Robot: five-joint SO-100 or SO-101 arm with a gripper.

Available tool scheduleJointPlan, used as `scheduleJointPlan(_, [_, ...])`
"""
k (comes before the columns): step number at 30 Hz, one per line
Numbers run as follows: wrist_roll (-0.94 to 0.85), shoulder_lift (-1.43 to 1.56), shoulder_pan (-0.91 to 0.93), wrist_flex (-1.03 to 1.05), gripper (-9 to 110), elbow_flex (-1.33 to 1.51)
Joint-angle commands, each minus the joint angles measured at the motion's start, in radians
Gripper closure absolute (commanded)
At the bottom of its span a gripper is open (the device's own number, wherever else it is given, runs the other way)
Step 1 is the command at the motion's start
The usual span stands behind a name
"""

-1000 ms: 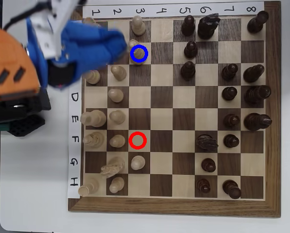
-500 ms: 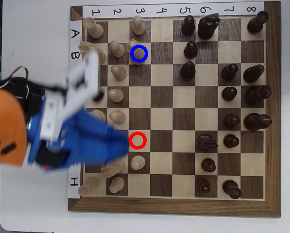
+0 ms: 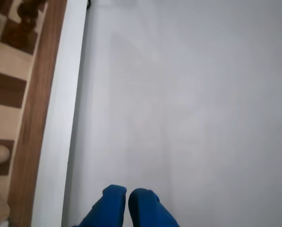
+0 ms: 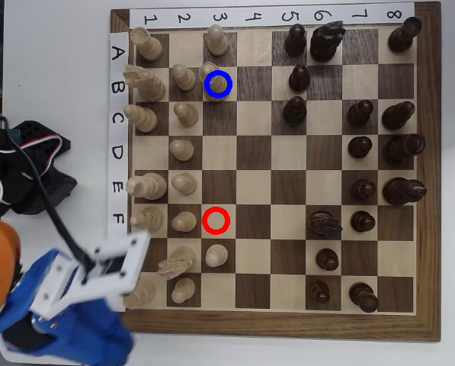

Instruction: Move the piece to destination

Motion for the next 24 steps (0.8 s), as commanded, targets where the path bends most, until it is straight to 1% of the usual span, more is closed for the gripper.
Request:
scheduleJointPlan(1, [-0.193, 0.249, 0.296, -0.179, 101, 0.253])
scheduleJointPlan(10, [-0.380, 0.442, 0.522, -0.173, 101, 0.495])
scheduleJointPlan(24, [-0.551, 0.635, 0.718, -0.129, 101, 0.765])
